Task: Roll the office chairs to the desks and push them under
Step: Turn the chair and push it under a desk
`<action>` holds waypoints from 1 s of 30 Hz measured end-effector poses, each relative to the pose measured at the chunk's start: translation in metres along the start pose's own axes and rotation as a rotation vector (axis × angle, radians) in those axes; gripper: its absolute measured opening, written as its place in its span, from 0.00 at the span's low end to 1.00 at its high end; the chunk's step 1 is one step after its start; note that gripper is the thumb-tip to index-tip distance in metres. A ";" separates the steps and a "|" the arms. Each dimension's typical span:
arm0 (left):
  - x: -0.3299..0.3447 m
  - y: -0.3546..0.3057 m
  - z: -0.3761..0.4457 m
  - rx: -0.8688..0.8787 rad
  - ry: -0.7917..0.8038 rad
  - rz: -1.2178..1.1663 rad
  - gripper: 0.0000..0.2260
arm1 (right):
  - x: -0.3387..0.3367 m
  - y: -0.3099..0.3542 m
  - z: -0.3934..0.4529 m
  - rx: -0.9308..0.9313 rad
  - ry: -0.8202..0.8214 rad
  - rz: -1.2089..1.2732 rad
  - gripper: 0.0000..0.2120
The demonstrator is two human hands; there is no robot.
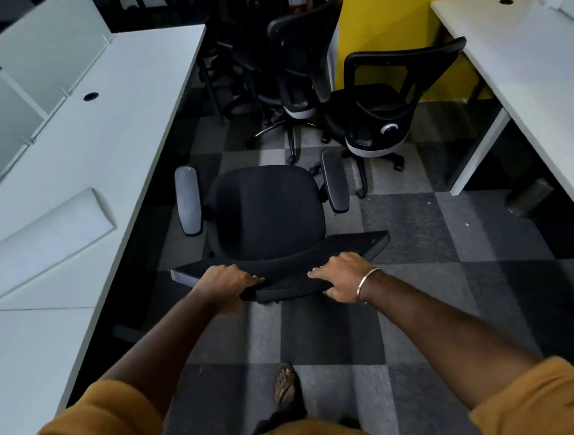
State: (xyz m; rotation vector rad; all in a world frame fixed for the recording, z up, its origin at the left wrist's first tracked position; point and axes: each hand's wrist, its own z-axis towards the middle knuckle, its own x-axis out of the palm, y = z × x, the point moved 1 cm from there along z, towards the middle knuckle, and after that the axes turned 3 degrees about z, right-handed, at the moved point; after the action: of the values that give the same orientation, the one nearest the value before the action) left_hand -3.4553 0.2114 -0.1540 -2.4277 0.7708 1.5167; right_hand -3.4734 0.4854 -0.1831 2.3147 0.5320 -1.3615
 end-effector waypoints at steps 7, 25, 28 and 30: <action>-0.009 -0.057 -0.037 -0.178 -0.129 -0.080 0.21 | -0.008 -0.008 -0.052 -0.075 -0.161 -0.013 0.19; 0.038 -0.145 -0.116 -0.293 -0.228 -0.190 0.07 | 0.049 0.050 -0.153 0.085 -0.247 -0.047 0.12; 0.044 -0.146 -0.136 -0.277 -0.235 -0.156 0.07 | 0.061 0.075 -0.168 0.112 -0.250 -0.020 0.12; 0.051 -0.150 -0.152 -0.267 -0.239 -0.143 0.07 | 0.072 0.091 -0.181 0.139 -0.254 -0.015 0.12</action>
State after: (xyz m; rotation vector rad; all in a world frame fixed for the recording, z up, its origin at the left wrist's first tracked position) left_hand -3.2412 0.2604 -0.1464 -2.3517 0.3612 1.9086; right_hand -3.2617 0.5112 -0.1532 2.1986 0.3863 -1.7174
